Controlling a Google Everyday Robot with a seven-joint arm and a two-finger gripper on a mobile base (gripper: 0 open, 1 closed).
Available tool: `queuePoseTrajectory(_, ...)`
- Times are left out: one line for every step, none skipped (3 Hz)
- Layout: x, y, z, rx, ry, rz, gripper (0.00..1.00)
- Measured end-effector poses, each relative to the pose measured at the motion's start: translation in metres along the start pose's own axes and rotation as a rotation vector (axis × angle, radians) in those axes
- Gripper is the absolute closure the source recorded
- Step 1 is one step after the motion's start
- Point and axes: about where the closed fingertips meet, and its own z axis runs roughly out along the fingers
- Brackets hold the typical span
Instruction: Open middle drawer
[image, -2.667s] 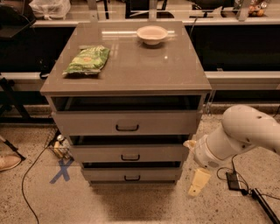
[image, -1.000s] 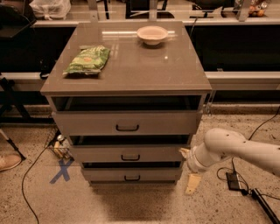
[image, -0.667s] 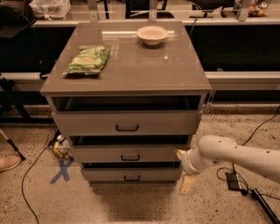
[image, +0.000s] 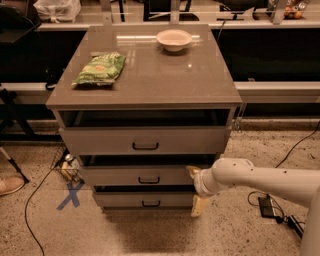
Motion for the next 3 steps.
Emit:
queuePoseTrajectory(-0.001,-0.002,0.0,0.007,-0.001,-0.001,0.0)
queuePoseTrajectory(-0.002,-0.003,0.002,0.021,0.003,-0.005,0.0)
queuePoseTrajectory(-0.004,-0.016,0.006,0.08,0.027,-0.02,0.0)
